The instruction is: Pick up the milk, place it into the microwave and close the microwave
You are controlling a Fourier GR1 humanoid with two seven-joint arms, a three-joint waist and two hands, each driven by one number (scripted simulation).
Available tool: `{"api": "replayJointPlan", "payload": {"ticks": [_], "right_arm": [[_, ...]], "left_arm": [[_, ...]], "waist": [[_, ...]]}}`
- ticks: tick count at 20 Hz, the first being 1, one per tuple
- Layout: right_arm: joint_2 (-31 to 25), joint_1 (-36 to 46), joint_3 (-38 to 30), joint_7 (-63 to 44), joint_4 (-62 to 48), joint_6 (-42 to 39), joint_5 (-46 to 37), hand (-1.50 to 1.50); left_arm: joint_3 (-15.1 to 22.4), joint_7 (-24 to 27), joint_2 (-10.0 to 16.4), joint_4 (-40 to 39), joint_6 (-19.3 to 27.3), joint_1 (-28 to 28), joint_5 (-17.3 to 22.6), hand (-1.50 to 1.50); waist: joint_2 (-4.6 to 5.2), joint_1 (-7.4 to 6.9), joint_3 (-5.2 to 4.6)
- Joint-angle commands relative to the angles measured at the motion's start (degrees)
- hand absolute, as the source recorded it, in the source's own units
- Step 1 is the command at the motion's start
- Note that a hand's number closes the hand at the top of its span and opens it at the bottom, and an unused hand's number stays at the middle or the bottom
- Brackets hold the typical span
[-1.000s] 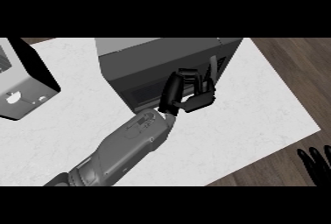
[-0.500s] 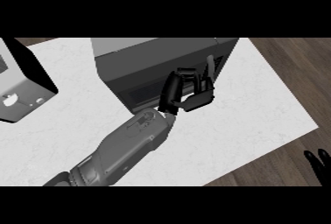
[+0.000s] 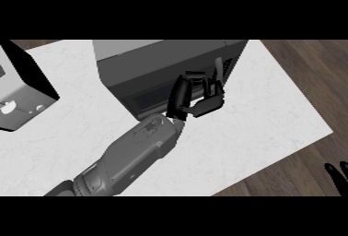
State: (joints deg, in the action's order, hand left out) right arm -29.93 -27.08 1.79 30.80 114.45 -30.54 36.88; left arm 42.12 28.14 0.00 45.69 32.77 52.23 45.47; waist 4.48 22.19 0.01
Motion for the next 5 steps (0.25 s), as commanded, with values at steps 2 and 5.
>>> {"api": "replayJointPlan", "payload": {"ticks": [2, 5], "right_arm": [[-0.61, -0.48, 0.04, 0.04, 0.93, -1.42, 1.48, -1.50], [-1.61, -1.53, -0.69, -0.05, 1.71, -2.28, 1.73, -1.50]], "left_arm": [[-1.31, -0.47, 0.00, -4.73, -1.62, 4.56, 1.08, 1.50], [-1.29, -0.19, 0.00, -5.23, -1.44, 3.83, 2.23, 1.50]], "waist": [[0.96, 0.42, 0.02], [0.66, 1.04, -0.01]]}}
